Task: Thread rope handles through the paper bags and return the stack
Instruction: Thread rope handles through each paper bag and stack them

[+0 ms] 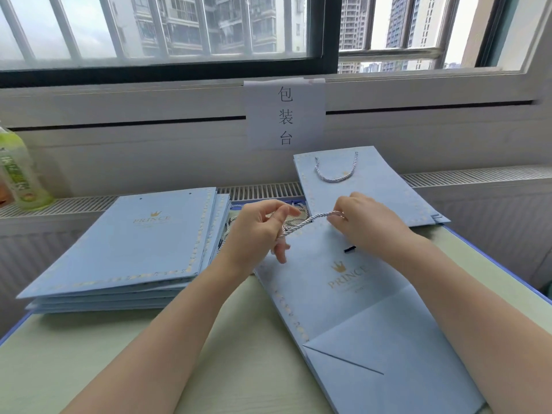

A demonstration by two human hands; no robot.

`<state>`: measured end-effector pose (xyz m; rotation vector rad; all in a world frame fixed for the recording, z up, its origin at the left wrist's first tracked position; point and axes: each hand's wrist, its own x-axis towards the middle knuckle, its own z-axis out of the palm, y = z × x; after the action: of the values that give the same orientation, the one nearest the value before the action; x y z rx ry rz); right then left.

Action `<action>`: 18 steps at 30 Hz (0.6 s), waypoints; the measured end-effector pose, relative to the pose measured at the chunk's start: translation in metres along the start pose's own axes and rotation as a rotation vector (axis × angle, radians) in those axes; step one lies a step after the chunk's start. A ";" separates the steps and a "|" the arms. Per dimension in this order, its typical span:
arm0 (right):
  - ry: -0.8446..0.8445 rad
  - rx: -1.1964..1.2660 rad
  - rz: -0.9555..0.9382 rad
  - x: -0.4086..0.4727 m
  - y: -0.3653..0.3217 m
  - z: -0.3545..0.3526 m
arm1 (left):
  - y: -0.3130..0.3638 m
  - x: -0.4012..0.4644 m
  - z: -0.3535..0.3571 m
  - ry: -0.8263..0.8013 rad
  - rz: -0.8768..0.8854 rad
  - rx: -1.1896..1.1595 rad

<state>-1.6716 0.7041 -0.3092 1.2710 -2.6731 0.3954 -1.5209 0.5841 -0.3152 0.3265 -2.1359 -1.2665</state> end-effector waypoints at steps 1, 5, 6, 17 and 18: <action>-0.022 0.034 0.064 0.000 0.001 -0.001 | -0.005 0.002 0.001 0.021 -0.007 0.085; -0.044 -0.021 0.232 0.001 0.009 -0.009 | -0.023 0.004 0.008 -0.072 -0.012 0.629; -0.044 0.023 0.231 0.001 0.011 -0.011 | -0.024 0.003 0.009 -0.107 -0.041 0.659; -0.082 0.420 -0.193 -0.006 -0.008 -0.015 | -0.013 0.003 0.004 -0.011 -0.232 0.888; -0.094 0.361 -0.186 -0.006 -0.008 -0.015 | -0.012 0.001 0.005 -0.002 -0.214 0.921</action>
<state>-1.6609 0.7086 -0.2948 1.6575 -2.6066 0.8391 -1.5262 0.5804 -0.3269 0.9423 -2.6132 -0.2853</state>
